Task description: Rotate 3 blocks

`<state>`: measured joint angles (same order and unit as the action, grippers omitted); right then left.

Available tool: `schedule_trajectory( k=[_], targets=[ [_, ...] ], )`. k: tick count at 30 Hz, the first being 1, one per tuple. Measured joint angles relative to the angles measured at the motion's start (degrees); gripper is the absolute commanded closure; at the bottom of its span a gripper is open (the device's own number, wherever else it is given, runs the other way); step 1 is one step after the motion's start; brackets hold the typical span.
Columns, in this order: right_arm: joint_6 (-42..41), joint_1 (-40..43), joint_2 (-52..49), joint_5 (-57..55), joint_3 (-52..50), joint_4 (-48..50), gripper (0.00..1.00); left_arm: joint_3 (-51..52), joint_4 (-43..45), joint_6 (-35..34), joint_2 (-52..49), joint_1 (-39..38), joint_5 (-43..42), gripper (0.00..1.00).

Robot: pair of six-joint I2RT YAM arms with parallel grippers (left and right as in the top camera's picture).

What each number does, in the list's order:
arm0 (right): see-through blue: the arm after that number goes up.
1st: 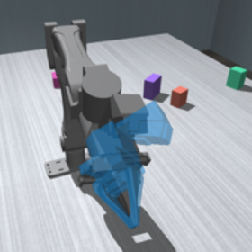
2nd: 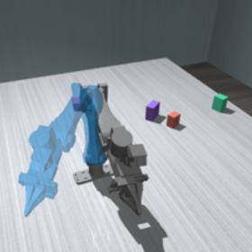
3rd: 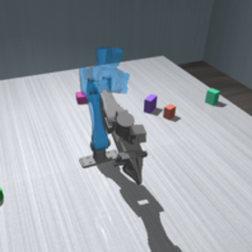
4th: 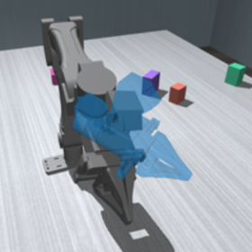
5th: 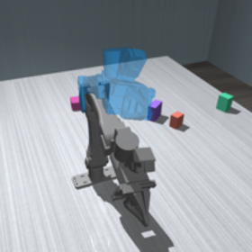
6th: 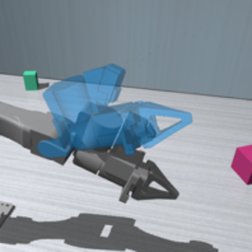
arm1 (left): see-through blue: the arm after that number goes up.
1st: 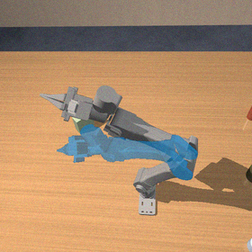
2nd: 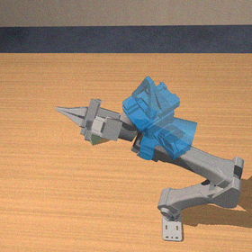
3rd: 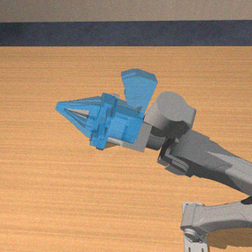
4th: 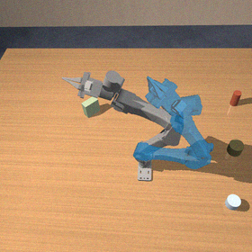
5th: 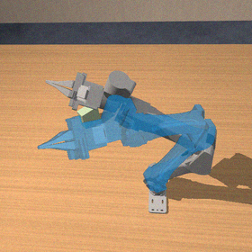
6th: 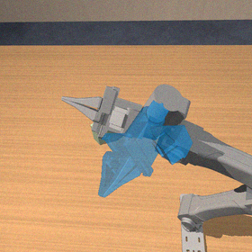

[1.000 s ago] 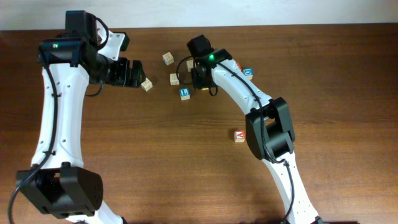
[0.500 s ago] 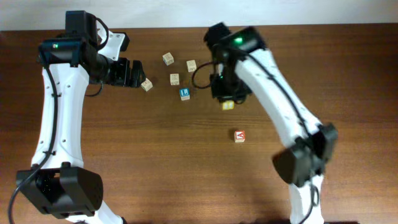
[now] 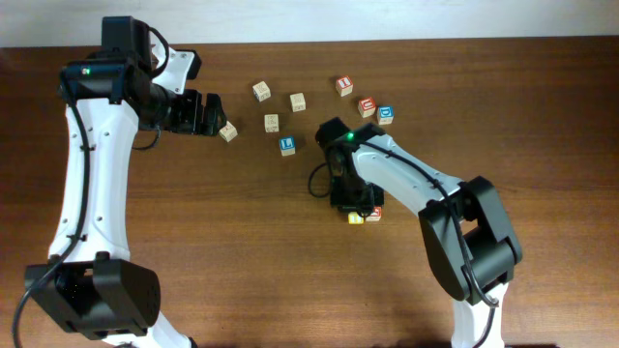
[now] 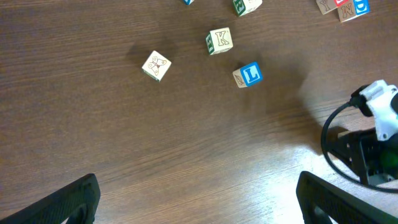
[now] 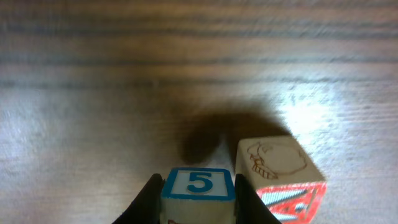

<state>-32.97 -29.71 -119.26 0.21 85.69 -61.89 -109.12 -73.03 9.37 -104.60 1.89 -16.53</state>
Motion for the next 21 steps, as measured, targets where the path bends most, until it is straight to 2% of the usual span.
schedule_trajectory(
  k=[1,5,9,13,14,16,18,19,21],
  targets=[
    [0.0,0.2,0.0,0.2,0.0,0.0,0.68,0.0,0.0,0.0,0.0,0.0,0.0,0.01],
    [1.1,0.2,0.0,1.6,0.0,0.8,0.66,0.0,0.0,0.0,0.0,0.0,0.0,0.01],
    [3.2,0.2,0.0,2.1,0.3,1.0,0.57,0.0,0.0,0.0,0.0,0.0,0.0,0.01],
    [4.4,0.2,0.0,2.1,1.2,1.0,0.57,0.0,0.0,0.0,0.0,0.0,0.0,0.01],
    [4.8,0.2,0.0,2.2,2.4,0.9,0.48,0.0,0.0,0.0,0.0,0.0,0.0,0.01],
    [6.3,0.2,-0.3,2.4,10.4,0.6,0.39,0.0,0.0,0.0,0.0,0.0,0.0,0.01],
    [7.9,0.2,-0.2,3.6,17.6,10.6,0.34,0.0,0.0,0.0,0.0,0.0,0.0,0.01],
    [8.0,0.2,-0.1,4.0,17.5,17.4,0.31,0.0,0.0,0.0,0.0,0.0,0.0,0.01],
    [8.4,0.2,-1.6,4.4,17.6,24.8,0.30,0.0,0.0,0.0,0.0,0.0,0.0,0.01]
  ],
)
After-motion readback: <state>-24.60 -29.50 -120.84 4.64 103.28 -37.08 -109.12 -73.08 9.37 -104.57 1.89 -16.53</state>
